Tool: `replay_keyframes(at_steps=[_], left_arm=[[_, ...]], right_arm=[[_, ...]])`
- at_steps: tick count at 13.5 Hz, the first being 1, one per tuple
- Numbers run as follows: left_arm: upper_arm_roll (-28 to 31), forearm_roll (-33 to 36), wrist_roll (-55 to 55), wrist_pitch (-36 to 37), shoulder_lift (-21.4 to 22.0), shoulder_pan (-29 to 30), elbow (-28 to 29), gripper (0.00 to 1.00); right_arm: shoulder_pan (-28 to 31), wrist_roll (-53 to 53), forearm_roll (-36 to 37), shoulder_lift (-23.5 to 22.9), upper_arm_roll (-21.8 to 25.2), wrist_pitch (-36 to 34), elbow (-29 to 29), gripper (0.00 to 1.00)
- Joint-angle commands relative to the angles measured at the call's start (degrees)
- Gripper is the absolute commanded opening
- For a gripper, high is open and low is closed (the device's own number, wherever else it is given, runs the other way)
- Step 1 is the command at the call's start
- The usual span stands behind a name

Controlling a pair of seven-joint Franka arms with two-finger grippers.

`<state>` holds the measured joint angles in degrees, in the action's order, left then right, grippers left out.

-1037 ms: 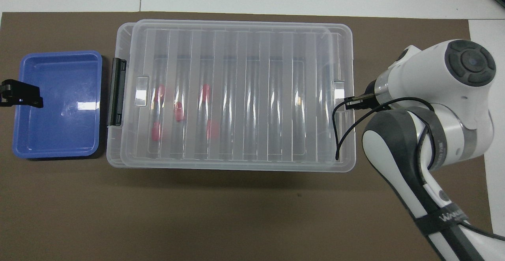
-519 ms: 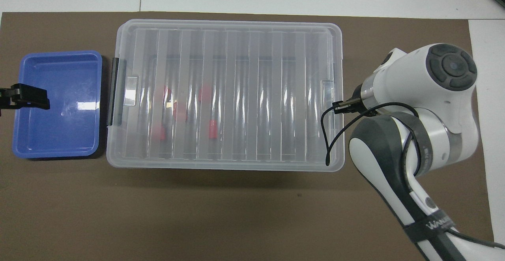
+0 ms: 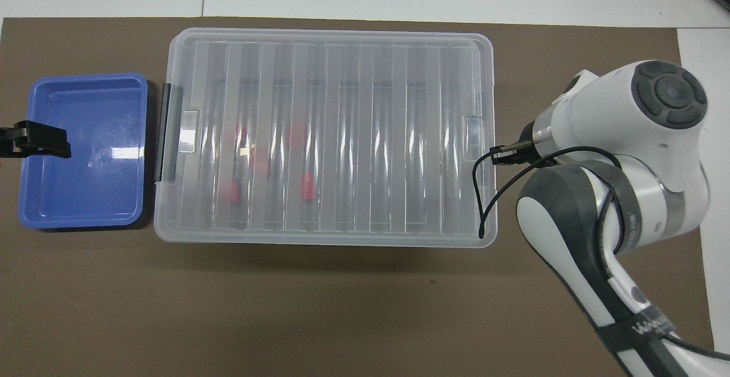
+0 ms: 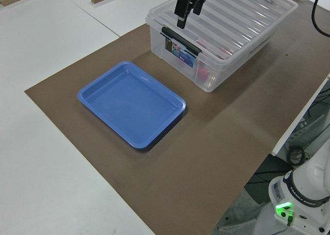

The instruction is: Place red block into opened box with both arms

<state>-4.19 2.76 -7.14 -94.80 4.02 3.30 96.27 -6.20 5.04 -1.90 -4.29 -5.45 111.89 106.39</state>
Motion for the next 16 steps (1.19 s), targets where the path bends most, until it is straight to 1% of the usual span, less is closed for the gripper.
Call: replay_keyframes(at_steps=[1,3,4,5,6,10,11,13,15,16], left_arm=[[0.05,-0.56,0.64,-1.17,1.70,0.66,1.91,1.00],[0.05,-0.56,0.64,-1.17,1.70,0.66,1.91,1.00],[-0.03,-0.48,0.64,-1.26,1.70,0.66,1.91,1.00],[-0.03,-0.56,0.64,-1.17,1.70,0.66,1.91,1.00],[0.05,-0.56,0.64,-1.17,1.70,0.66,1.91,1.00],[0.05,-0.56,0.64,-1.26,1.70,0.66,1.91,1.00],[0.05,-0.56,0.64,-1.17,1.70,0.66,1.91,1.00],[0.05,-0.56,0.64,-1.26,1.70,0.66,1.91,1.00],[0.05,-0.48,0.64,-1.26,1.70,0.66,1.91,1.00],[0.05,-0.56,0.64,-1.17,1.70,0.66,1.91,1.00]], right_arm=[[4.17,0.94,-1.44,3.14,-0.18,-2.12,0.92,0.00],[5.67,4.35,-0.04,4.54,0.00,-3.60,0.75,0.00],[6.46,6.71,1.01,5.33,0.09,-4.66,0.40,0.54],[6.73,8.48,2.33,5.95,0.00,-5.36,0.13,1.00],[6.64,9.63,3.47,6.22,0.00,-6.59,-0.83,1.00],[6.90,12.28,4.01,5.25,-0.18,-15.37,-11.62,1.00],[7.17,12.36,4.18,5.17,-0.09,-16.52,-13.91,1.00],[7.26,12.28,4.27,3.16,0.00,-20.29,-19.00,1.00],[8.13,12.10,4.54,1.66,-0.09,-24.42,-22.53,1.00],[8.14,12.19,4.54,1.74,-0.09,-25.83,-22.46,1.00]])
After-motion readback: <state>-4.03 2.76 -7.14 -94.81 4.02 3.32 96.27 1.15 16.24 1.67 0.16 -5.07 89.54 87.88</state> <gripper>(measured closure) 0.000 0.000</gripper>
